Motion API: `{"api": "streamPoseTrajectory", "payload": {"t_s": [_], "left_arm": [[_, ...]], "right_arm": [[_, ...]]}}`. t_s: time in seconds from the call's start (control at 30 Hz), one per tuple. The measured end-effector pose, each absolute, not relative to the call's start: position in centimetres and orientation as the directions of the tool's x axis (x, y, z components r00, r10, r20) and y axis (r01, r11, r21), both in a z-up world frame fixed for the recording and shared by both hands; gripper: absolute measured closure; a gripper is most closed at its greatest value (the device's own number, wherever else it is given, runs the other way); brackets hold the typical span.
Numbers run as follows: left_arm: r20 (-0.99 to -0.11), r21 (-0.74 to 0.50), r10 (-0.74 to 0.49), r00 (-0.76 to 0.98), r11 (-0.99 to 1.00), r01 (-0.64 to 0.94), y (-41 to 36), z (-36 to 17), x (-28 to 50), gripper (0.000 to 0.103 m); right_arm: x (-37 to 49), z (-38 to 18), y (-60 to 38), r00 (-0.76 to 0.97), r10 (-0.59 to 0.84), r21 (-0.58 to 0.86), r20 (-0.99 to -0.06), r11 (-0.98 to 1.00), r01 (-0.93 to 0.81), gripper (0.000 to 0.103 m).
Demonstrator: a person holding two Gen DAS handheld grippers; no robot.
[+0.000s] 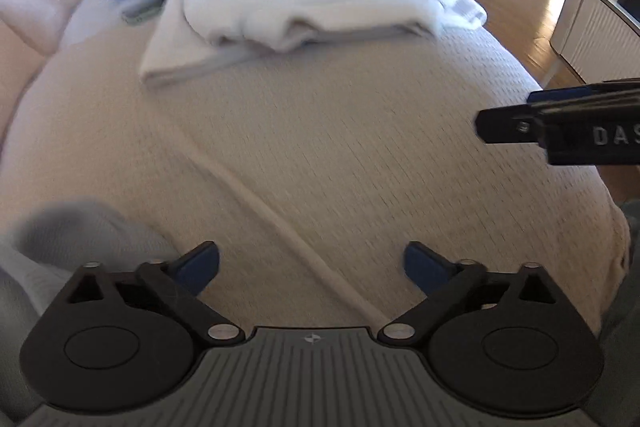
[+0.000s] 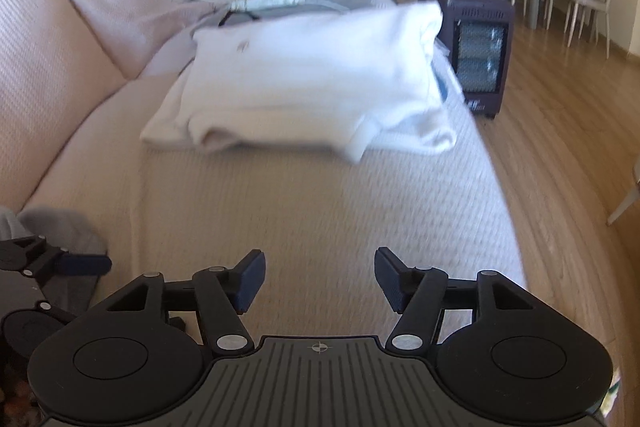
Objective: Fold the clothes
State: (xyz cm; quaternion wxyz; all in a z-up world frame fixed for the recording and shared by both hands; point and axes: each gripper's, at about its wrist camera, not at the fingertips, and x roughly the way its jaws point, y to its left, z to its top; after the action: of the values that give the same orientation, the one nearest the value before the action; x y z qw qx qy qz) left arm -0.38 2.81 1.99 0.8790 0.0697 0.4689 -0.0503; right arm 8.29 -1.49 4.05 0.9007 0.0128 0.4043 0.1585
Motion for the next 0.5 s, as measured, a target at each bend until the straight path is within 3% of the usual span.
{"api": "streamPoseTrajectory", "payload": {"t_s": [0.2, 0.5], "left_arm": [[-0.828, 0.041, -0.044, 0.558, 0.990, 0.138, 3.2, 0.8, -0.2, 0.000], [-0.820, 0.045, -0.052, 0.570, 0.987, 0.154, 3.1, 0.5, -0.7, 0.000]], "right_arm": [[8.2, 2.3, -1.5, 0.567, 0.285, 0.149, -0.773, 0.950, -0.275, 0.040], [7.7, 1.5, 0.3, 0.550, 0.259, 0.051, -0.794, 0.930, -0.364, 0.019]]}}
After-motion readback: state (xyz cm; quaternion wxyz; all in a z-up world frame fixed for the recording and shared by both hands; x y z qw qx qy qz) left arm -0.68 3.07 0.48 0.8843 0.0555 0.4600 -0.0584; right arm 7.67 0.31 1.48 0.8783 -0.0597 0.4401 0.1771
